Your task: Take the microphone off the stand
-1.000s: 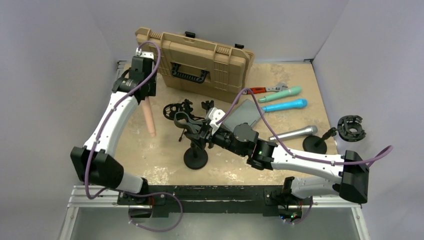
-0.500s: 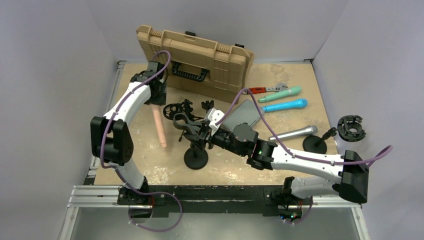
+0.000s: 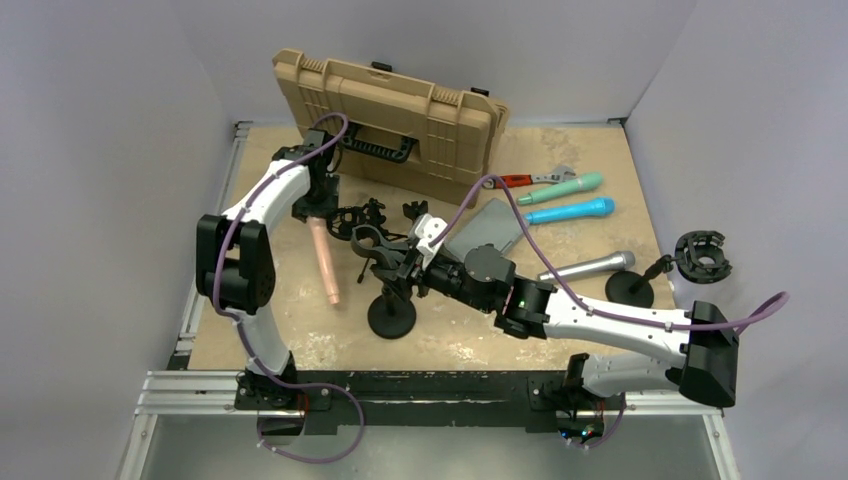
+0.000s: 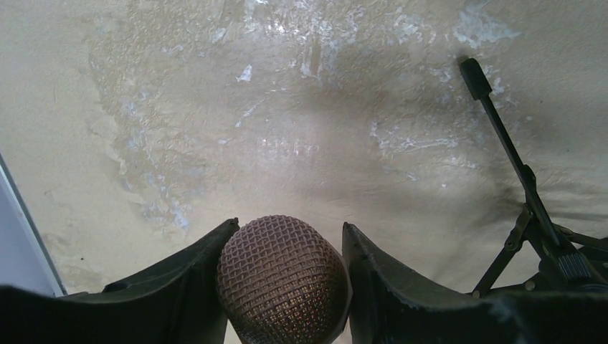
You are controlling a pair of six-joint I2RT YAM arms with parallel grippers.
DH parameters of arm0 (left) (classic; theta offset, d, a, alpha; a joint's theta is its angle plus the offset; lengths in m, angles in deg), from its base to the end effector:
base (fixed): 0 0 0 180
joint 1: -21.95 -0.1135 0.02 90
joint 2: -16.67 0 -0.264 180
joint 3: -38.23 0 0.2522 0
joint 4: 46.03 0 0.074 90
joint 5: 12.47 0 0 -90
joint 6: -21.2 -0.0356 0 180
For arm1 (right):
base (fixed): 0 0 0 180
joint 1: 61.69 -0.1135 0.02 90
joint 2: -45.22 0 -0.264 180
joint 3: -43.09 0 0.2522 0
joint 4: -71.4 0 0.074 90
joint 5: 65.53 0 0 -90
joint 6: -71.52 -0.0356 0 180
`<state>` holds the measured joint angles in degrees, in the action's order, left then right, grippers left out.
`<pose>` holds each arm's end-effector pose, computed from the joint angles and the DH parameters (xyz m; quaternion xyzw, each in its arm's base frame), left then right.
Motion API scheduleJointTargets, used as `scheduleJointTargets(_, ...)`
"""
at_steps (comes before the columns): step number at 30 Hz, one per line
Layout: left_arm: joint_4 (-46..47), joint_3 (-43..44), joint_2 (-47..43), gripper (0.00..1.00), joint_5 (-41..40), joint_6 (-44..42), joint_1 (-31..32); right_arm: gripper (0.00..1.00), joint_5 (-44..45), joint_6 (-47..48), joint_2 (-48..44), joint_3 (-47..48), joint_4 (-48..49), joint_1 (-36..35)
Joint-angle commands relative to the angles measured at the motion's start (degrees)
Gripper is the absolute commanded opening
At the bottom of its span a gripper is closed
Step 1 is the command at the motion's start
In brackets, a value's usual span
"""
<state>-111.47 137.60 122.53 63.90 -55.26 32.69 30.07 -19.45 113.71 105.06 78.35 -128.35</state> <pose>0.3714 -0.0619 0.2357 -0.0426 0.9799 0.0818 0.1771 0.1154 0.2586 0.3313 -0.3525 0.6099 0.3659 0.6081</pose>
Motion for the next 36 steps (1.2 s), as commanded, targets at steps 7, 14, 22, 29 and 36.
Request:
scheduleJointTargets(7,4.6,-1.6,-6.3,0.70,3.4,0.8,0.0,0.71,4.7,-1.6,-0.8,7.1,-9.4,0.4)
scheduleJointTargets(14,4.0,-1.3,-8.3,0.81,3.8,0.8,0.0,0.73,5.0,-1.3,0.1,10.1,-11.6,0.4)
scheduleJointTargets(22,6.7,-4.8,-16.9,0.83,7.9,-0.3,0.3,0.77,3.6,0.0,3.2,16.3,-15.3,0.4)
scheduleJointTargets(29,9.3,-7.3,-22.6,0.83,6.8,-2.2,2.7,0.74,6.2,0.6,5.9,20.3,-19.6,0.4)
scheduleJointTargets(36,15.1,-11.7,-30.4,0.83,3.5,-4.5,7.1,0.43,8.2,2.3,7.0,17.6,-19.8,0.4)
